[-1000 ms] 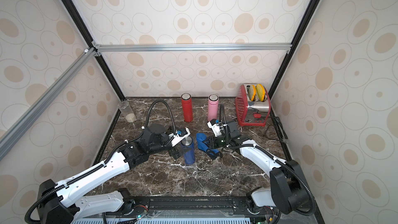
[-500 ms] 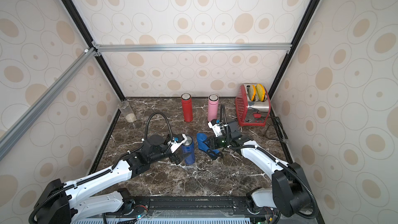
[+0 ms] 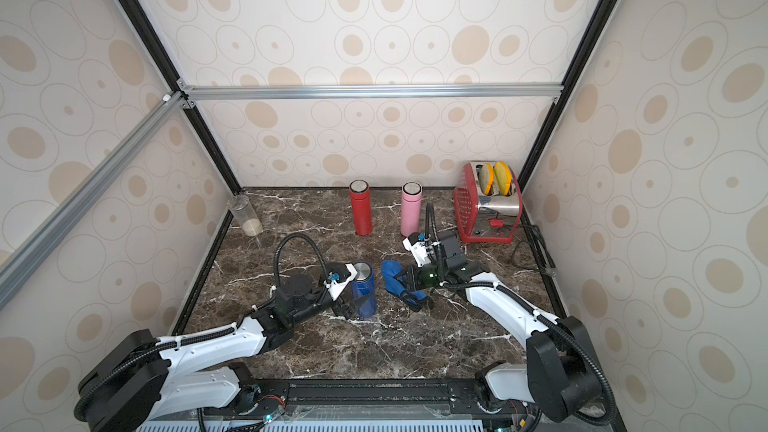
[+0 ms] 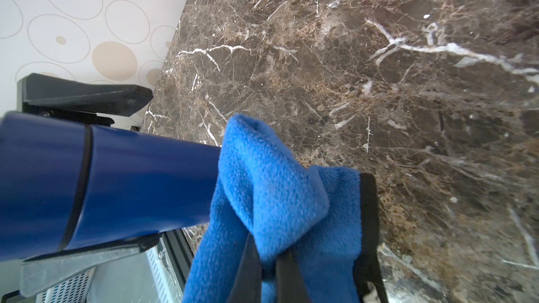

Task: Wipe the surface of the thermos
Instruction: Wipe the dirt from the surface of the thermos.

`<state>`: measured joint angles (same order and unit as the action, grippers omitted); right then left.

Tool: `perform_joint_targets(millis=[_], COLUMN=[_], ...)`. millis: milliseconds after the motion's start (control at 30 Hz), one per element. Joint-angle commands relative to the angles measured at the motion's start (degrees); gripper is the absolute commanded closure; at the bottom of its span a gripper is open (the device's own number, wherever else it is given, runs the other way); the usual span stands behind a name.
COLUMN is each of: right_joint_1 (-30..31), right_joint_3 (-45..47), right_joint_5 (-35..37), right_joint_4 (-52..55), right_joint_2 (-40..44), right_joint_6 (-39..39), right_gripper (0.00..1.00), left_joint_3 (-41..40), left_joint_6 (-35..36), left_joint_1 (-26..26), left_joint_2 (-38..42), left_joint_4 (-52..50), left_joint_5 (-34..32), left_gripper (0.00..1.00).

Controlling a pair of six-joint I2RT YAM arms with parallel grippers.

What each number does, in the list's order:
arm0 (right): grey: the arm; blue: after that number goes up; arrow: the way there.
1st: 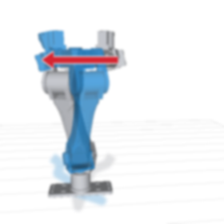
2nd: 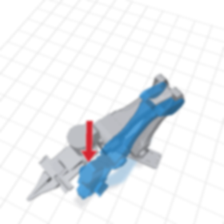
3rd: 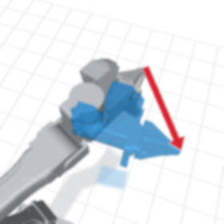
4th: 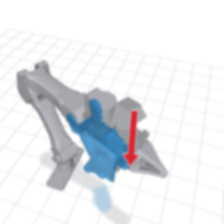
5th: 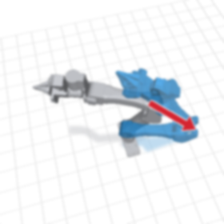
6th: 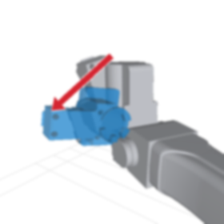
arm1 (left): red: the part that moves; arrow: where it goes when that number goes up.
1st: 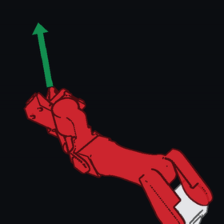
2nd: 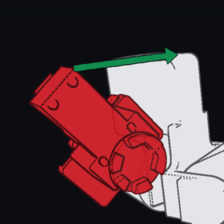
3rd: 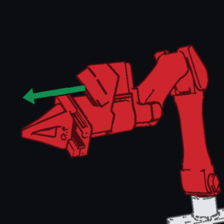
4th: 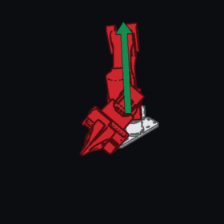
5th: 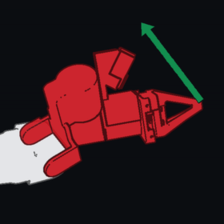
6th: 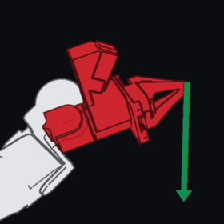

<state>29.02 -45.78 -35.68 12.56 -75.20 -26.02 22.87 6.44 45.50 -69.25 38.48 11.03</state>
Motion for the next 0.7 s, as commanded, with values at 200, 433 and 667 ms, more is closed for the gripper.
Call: perform_joint_targets(millis=[200, 433, 667], right_joint_1=[-0.39, -0.50, -0.49], right_joint_3=[0.08, -0.48, -2.14], right_joint_5=[0.48, 0.44, 0.35], right_joint_4=[1.67, 2.38, 3.98], right_joint_2=[0.79, 1.76, 3.42], right_joint_6=[1.35, 1.46, 1.51], right_gripper=[1.00, 1.00, 1.00], left_joint_3=[-1.30, -1.08, -0.48], left_joint_6=[-2.57, -2.57, -3.17], left_joint_1=[0.10, 0.05, 0.07], left_joint_2=[-1.84, -2.61, -4.40], left_joint_4=[14.97, 15.02, 16.34], left_joint_5=[0.02, 1.67, 4.03], left_gripper=[0.01, 0.08, 0.25])
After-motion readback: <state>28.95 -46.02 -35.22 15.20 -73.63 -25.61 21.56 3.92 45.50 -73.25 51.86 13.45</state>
